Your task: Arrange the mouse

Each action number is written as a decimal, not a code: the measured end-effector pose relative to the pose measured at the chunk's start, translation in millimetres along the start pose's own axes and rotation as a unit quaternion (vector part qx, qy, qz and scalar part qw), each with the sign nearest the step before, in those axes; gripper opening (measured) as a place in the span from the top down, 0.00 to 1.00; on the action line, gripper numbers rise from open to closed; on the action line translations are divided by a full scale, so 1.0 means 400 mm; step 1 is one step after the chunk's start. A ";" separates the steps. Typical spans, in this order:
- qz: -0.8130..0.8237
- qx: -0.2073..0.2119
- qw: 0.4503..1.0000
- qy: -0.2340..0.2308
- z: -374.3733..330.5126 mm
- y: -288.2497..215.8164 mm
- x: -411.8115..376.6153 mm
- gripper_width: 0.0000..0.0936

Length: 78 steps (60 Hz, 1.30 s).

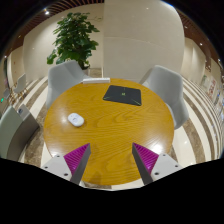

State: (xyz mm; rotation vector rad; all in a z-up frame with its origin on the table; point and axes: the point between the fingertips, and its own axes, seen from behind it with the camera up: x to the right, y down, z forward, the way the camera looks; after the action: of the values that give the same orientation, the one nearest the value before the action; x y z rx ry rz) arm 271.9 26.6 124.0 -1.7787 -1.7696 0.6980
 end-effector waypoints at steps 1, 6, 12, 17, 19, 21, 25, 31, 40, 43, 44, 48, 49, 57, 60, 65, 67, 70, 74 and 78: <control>0.000 -0.001 1.000 -0.002 0.008 -0.005 -0.001 0.07; -0.005 -0.002 1.000 -0.008 0.019 -0.006 -0.017 0.07; -0.013 -0.004 1.000 -0.021 0.039 -0.013 -0.064 0.07; -0.015 -0.003 0.999 -0.034 0.051 -0.023 -0.114 0.07; -0.019 -0.004 0.999 -0.040 0.056 -0.024 -0.138 0.07; -0.024 -0.005 0.999 -0.046 0.062 -0.024 -0.163 0.07; -0.035 -0.008 0.998 -0.060 0.071 -0.017 -0.218 0.07; -0.050 -0.009 0.996 -0.077 0.088 -0.007 -0.299 0.07; -0.062 -0.009 0.994 -0.088 0.123 -0.005 -0.388 0.08; -0.064 -0.010 0.994 -0.086 0.144 -0.009 -0.403 0.07; -0.064 -0.011 0.994 -0.084 0.152 -0.011 -0.405 0.07; -0.063 -0.010 0.995 -0.076 0.187 -0.023 -0.414 0.07; -0.063 -0.010 0.995 -0.073 0.196 -0.026 -0.414 0.07; -0.058 -0.007 0.997 -0.054 0.270 -0.050 -0.413 0.07; -0.052 -0.008 0.997 -0.050 0.301 -0.051 -0.414 0.07; -0.046 -0.008 0.998 -0.044 0.351 -0.062 -0.416 0.07; -0.045 -0.009 0.998 -0.041 0.369 -0.064 -0.416 0.07; -0.042 -0.010 0.998 -0.039 0.396 -0.068 -0.418 0.07; -0.039 -0.011 0.999 -0.035 0.437 -0.075 -0.422 0.07; -0.036 -0.015 0.999 -0.028 0.477 -0.081 -0.421 0.07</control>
State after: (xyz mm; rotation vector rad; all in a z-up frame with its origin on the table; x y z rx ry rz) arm 115.8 -139.6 6.7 -1.7212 -1.8814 0.7019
